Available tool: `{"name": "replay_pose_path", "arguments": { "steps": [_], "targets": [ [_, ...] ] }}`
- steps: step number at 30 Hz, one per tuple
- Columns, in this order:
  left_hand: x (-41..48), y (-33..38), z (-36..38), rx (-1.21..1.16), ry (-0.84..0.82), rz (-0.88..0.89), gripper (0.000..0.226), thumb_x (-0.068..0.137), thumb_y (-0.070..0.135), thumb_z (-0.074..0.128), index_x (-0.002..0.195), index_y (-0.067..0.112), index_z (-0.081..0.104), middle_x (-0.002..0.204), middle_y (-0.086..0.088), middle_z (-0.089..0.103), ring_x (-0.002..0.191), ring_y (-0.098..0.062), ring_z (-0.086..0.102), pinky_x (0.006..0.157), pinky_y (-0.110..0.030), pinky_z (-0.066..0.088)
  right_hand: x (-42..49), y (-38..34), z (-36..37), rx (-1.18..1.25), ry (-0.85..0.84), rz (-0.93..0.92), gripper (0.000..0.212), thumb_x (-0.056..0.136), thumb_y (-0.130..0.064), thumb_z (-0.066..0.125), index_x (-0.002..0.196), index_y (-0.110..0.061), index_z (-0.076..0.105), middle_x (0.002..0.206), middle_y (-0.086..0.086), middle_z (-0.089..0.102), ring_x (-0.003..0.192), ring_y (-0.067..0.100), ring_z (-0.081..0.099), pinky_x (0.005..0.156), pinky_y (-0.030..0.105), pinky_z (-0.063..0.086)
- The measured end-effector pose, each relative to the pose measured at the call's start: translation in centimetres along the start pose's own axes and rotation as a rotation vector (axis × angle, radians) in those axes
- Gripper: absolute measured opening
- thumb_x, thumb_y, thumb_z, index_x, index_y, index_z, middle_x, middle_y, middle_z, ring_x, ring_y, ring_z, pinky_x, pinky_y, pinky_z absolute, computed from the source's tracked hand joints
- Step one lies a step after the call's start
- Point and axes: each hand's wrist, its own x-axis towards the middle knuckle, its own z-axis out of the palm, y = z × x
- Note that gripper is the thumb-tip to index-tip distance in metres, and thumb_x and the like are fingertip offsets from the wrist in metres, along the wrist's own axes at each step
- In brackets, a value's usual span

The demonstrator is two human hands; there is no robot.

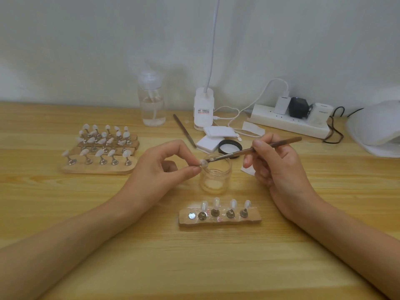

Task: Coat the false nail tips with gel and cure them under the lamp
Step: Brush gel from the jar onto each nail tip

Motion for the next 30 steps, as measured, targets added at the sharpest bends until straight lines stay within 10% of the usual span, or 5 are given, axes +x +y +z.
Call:
{"name": "replay_pose_path", "arguments": {
  "steps": [16, 30],
  "targets": [
    [-0.15, 0.00, 0.05, 0.034, 0.009, -0.017, 0.013, 0.079, 0.022, 0.080, 0.077, 0.023, 0.067, 0.085, -0.019, 0.064, 0.051, -0.009, 0.040, 0.050, -0.023, 0.033, -0.24, -0.20, 0.09, -0.023, 0.023, -0.005, 0.015, 0.095, -0.019, 0.056, 0.081, -0.016, 0.049, 0.061, 0.004, 0.064, 0.043, 0.008, 0.033, 0.039, 0.017, 0.026],
    [0.16, 0.05, 0.16, -0.098, 0.070, 0.007, 0.004, 0.091, 0.023, 0.064, 0.089, 0.020, 0.064, 0.086, 0.008, 0.073, 0.051, -0.006, 0.050, 0.053, -0.014, 0.043, -0.03, -0.33, -0.20, 0.079, 0.081, 0.039, 0.018, 0.099, -0.016, 0.050, 0.081, -0.018, 0.049, 0.060, 0.001, 0.061, 0.044, 0.006, 0.033, 0.039, 0.015, 0.029]
  ]
}}
